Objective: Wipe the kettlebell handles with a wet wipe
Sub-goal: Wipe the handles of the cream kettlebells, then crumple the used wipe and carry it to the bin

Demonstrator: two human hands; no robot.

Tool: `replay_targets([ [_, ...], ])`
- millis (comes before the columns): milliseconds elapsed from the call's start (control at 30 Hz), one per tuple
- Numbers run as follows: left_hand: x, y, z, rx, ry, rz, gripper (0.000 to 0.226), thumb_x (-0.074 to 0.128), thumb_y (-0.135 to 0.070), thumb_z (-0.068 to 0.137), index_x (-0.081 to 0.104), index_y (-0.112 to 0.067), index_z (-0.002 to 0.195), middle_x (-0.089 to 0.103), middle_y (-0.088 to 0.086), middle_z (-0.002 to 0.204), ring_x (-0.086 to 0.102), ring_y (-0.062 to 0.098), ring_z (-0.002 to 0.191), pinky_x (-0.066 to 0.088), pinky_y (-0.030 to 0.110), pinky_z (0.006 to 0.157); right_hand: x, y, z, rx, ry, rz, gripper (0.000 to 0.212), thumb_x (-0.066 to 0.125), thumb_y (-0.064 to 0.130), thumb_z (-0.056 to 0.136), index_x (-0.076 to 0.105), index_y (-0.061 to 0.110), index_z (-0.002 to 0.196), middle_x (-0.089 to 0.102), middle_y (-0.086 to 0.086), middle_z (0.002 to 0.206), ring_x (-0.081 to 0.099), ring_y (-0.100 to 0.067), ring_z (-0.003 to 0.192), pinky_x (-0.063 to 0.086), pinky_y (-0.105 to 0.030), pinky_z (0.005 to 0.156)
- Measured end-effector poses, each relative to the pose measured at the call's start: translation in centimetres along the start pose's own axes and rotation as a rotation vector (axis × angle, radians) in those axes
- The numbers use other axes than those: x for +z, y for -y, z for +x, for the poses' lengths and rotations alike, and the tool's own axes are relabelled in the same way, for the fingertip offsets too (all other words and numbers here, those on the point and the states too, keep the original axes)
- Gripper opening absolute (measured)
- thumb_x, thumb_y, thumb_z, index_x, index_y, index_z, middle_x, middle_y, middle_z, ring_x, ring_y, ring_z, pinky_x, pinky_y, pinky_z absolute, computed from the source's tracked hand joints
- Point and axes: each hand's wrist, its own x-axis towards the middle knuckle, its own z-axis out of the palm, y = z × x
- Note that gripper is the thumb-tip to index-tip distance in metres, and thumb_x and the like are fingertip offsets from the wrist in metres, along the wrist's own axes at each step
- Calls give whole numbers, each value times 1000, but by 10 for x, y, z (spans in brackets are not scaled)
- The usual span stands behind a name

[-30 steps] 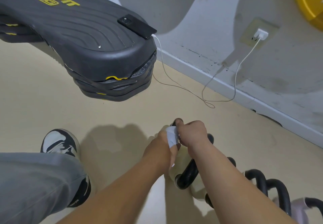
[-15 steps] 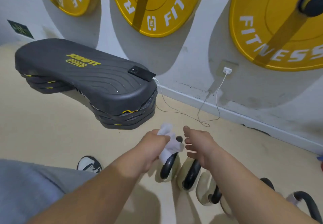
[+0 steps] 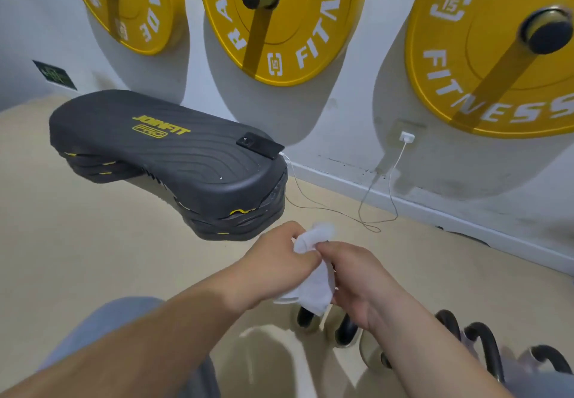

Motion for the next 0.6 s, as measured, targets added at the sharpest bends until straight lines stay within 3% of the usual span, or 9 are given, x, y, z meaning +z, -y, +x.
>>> replay_targets([
  [67,13,12,17,8,-47,79,27,62,-48,85,53,-27,100,63,-6,93,65,20,86,58,36,64,2,-5,16,34,-66,76,20,60,13,95,75,7,107,79,-20,104,76,-40,99,61,-50,82],
  [167,20,16,52,77,-120,242,27,56,-51,85,40,-31,95,62,-4,89,62,24,81,54,38,62,0,-2,47,43,-91,148,18,62,17,99,71,5,109,78,-23,103,76,-42,96,59,-59,88],
  [200,19,17,66,57,-92,205,29,58,-52,84,40,-32,95,63,-4,89,64,23,79,54,37,58,-3,2,58,47,-92,165,19,63,17,99,70,4,111,78,-23,103,76,-41,93,60,-59,85],
  [267,11,22,87,-35,20,-35,32,67,-48,83,46,-32,100,65,-4,93,70,20,75,55,36,48,-12,11,78,52,-109,181,20,63,17,99,69,4,114,78,-20,98,73,-37,79,58,-44,59],
  [333,-3,25,100,-79,91,-270,26,73,-34,86,54,-31,102,63,-1,99,71,18,77,59,36,50,-18,25,88,109,-112,156,23,64,18,100,65,2,116,76,-22,95,67,-34,68,50,-34,48],
  [433,-29,5,98,-66,112,-403,29,68,-14,91,64,-33,112,64,-1,111,70,18,93,62,37,70,-11,63,77,197,-89,108,37,65,25,98,61,1,126,72,-28,102,53,-44,74,47,-47,63],
  [500,-59,-24,91,-77,65,-498,37,64,-8,91,68,-35,116,68,-7,114,70,19,103,60,32,79,3,101,67,238,-73,59,33,59,27,101,65,6,125,77,-22,110,68,-52,90,52,-49,75],
  [600,-115,-75,70,-111,-36,-532,36,67,-12,90,71,-39,115,69,-17,116,67,10,109,57,35,94,38,185,36,314,-8,-12,39,47,37,106,71,11,123,80,-12,110,77,-33,102,60,-45,92],
])
